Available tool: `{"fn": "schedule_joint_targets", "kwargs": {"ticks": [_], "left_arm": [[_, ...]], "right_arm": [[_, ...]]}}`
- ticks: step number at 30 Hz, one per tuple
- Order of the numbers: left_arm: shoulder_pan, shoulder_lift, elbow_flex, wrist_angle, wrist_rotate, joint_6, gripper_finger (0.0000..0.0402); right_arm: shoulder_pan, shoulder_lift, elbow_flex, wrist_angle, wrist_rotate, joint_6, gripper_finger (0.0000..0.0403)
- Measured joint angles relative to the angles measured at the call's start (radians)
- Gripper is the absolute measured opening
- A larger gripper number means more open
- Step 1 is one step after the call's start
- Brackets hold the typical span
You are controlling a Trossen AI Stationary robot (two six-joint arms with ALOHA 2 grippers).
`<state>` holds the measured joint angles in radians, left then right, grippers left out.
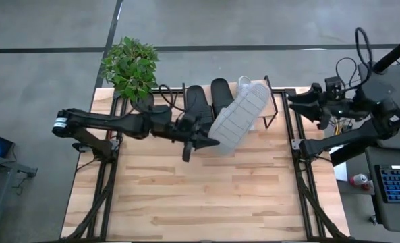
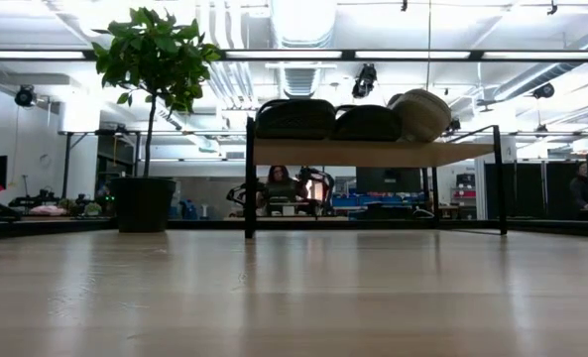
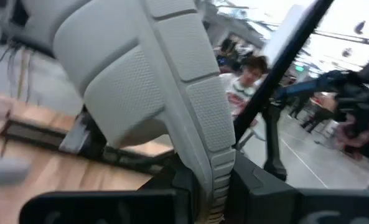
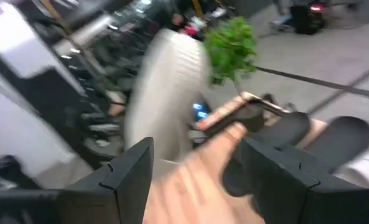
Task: Pick and place slides into the shelf
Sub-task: Put the gray slide on the shelf
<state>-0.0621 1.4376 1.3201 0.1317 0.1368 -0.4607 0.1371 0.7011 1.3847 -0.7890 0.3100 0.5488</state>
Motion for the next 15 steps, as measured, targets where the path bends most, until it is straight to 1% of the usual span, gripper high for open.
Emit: {"fn": "schedule_joint_targets", "kwargs": {"ticks": [3, 6, 10, 15], "left_arm": [[-0.001, -0.003, 0.044, -0.051, 0.031, 0.049, 0.0022], [0.000, 0.005, 0.071, -0.103, 0.055, 0.092, 0.0022], [0.002, 0.008, 0.081, -0.161, 0.086, 0.111, 0.0022], [0.008, 0.015, 0.080, -0.171, 0.116, 0.111, 0.0022]], "right_arm": [[0.000, 0.039, 0.043, -0.063, 0.033, 0.019, 0.0231], [0.000, 0.066, 0.065, -0.066, 0.034, 0.018, 0.0231], [0.000, 0.099, 0.082, -0.061, -0.005, 0.024, 0.0231], [0.000, 0.123, 0.086, 0.004, -0.058, 0.028, 0.0231]]}}
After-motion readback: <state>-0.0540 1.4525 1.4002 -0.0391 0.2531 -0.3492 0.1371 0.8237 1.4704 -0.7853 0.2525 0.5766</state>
